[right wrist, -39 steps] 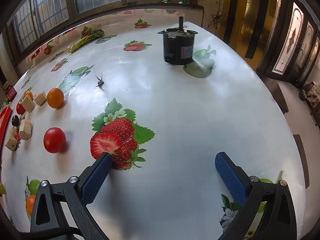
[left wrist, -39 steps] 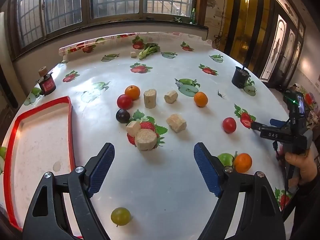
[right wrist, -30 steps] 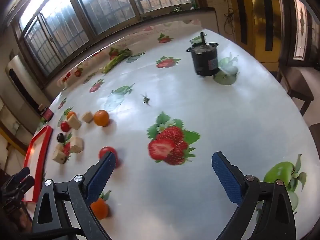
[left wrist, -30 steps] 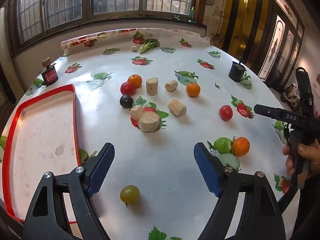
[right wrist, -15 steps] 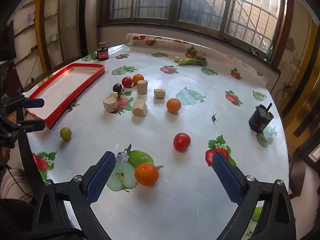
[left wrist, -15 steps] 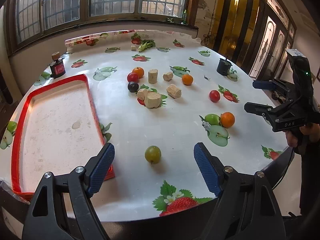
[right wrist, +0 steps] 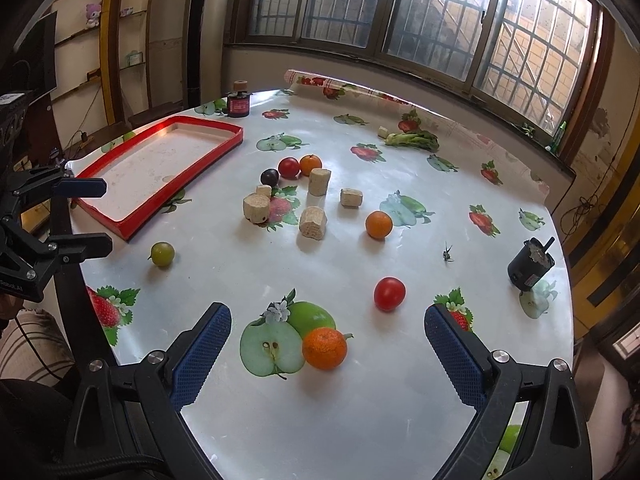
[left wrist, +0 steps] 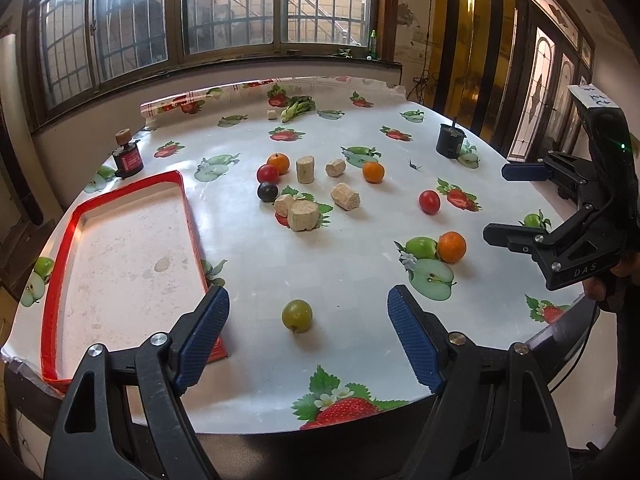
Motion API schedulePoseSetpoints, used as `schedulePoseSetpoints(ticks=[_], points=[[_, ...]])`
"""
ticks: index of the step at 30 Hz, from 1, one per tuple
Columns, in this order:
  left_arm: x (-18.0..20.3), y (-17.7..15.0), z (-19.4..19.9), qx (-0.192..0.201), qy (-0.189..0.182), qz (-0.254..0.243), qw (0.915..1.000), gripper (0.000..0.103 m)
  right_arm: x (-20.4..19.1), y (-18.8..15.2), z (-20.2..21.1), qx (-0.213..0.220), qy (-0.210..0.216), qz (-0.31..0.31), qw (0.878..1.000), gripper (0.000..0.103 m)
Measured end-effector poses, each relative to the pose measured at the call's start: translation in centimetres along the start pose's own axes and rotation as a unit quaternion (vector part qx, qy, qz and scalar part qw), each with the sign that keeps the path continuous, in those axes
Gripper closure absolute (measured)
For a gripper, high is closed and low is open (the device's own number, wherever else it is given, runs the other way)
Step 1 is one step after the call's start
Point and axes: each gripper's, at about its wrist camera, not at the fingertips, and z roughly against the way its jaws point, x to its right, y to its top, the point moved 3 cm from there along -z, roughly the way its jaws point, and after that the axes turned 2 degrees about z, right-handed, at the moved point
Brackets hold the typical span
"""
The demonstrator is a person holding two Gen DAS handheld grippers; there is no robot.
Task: Organize fruits
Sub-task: 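Move the left tool toward the green grape while the right tool approaches the orange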
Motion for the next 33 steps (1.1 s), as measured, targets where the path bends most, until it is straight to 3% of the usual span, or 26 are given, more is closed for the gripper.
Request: schedulePoseSetpoints(ticks=[6, 11, 15, 25, 33], points=[[-0.2, -0.3, 0.4, 0.015, 0.008, 0.006, 0.9998, 0.021, -0.7, -0.8, -0.1, -0.003, 0.001, 0.01, 1.0, 0.004], [-0.6, 0.2, 1.3, 0.046, 0.022, 0.016, 0.9986, 0.021, -1.3, -0.8, 0.6, 0.027, 0.003, 0.019, 0.999, 0.004], [-0.4, 0.3, 1.2, 0.046, 0.026, 0.008, 0.9986, 0.021, -1.5, -0.5, 1.2, 0.044, 0.008, 0.023, 0.999, 0.004], [0.0, -0.2, 1.1, 0.042, 0.021, 0.003, 0.9989, 0.021, -1.1, -1.1, 0.9, 0.038, 0.01, 0.015, 0.999, 0.004], [0.1, -1.3, -0.8, 0.014, 0.015, 0.006, 0.9998, 0.021, -0.6, -2.0, 0.2, 0.029, 0.011, 0.005, 1.0, 0.004]])
